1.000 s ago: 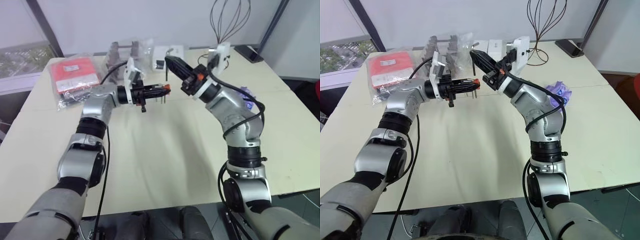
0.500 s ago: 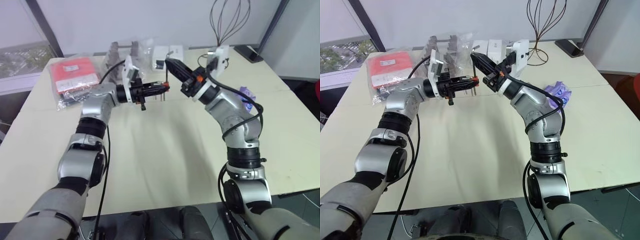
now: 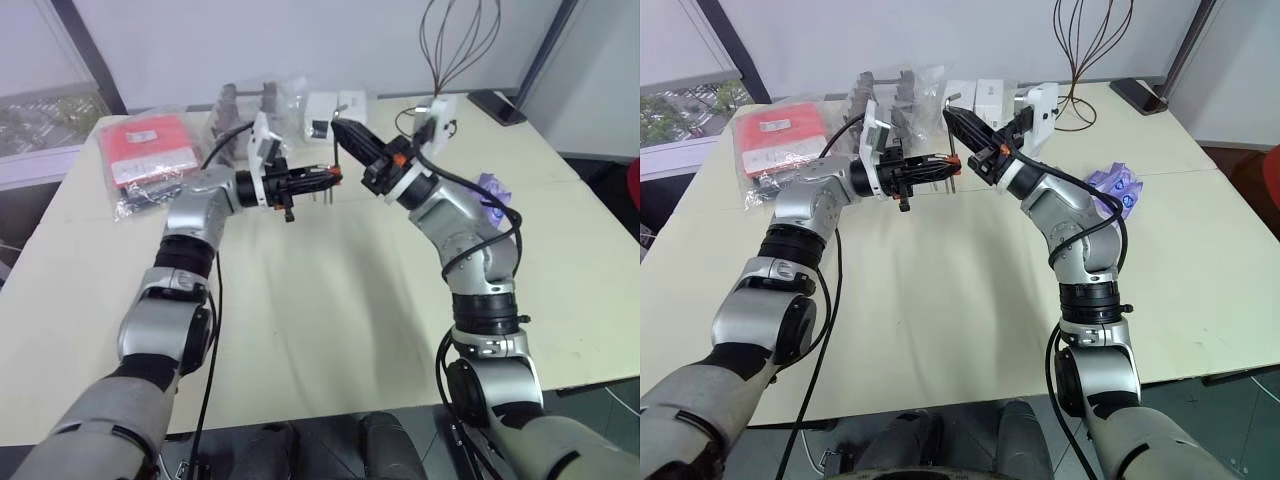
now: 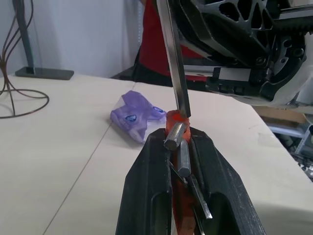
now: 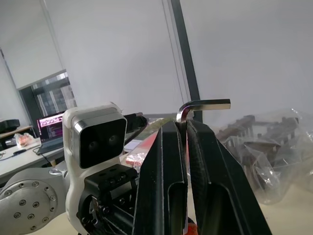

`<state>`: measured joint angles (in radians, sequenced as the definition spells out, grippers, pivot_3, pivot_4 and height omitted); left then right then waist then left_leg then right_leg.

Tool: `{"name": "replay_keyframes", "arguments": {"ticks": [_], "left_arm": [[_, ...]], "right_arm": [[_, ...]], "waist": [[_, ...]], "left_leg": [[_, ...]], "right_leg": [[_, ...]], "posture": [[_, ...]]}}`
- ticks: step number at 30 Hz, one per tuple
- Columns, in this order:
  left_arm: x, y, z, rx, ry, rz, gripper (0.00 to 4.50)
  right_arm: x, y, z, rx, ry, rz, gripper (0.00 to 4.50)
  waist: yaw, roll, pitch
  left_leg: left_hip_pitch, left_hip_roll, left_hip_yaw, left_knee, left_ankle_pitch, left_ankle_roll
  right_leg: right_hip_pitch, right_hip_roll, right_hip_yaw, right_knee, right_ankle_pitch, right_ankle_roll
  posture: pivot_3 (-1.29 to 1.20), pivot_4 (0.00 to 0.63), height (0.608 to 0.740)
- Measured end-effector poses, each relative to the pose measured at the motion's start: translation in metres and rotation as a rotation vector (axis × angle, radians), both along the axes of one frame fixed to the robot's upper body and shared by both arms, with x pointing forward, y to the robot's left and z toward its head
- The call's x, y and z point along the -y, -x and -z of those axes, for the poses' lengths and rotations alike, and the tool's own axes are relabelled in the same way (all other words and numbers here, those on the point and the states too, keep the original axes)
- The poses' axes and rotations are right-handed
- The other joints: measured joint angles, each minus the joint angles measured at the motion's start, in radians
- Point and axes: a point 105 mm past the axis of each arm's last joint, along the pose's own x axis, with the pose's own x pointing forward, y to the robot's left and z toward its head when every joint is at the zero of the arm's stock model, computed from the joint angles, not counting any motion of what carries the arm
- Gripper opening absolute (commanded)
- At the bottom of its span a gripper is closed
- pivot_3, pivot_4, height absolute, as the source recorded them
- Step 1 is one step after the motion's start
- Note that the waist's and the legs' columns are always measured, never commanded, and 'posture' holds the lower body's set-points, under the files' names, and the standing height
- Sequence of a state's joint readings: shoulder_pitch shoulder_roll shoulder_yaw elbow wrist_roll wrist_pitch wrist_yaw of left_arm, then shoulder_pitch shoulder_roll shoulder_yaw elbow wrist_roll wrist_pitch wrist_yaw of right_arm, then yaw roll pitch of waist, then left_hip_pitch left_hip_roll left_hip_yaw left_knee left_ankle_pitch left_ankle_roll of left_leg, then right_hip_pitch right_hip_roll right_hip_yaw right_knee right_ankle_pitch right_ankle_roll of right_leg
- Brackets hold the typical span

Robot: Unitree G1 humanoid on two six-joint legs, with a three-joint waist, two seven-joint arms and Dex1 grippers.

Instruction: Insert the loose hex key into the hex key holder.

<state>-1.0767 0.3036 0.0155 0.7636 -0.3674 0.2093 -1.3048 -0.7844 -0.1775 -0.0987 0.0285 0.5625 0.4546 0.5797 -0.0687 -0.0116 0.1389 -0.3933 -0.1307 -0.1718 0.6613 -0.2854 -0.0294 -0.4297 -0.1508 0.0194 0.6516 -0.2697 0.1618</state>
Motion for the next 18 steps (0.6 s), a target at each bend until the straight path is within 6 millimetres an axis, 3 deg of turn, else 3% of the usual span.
{"name": "replay_keyframes", "arguments": {"ticks": [18], "left_arm": [[0.0024,0.0036,0.0019,0.003,-0.011,0.017,0.00]], "right_arm": [[-0.0013,-0.0041,0.0054,-0.014,0.001,0.003,0.04]], "waist": [[0.000,0.000,0.000]], "left_leg": [[0.000,0.000,0.000,0.000,0.000,0.000]], "right_leg": [[0.000,0.000,0.000,0.000,0.000,0.000]], "posture": [[0.00,0.150,0.740]]}}
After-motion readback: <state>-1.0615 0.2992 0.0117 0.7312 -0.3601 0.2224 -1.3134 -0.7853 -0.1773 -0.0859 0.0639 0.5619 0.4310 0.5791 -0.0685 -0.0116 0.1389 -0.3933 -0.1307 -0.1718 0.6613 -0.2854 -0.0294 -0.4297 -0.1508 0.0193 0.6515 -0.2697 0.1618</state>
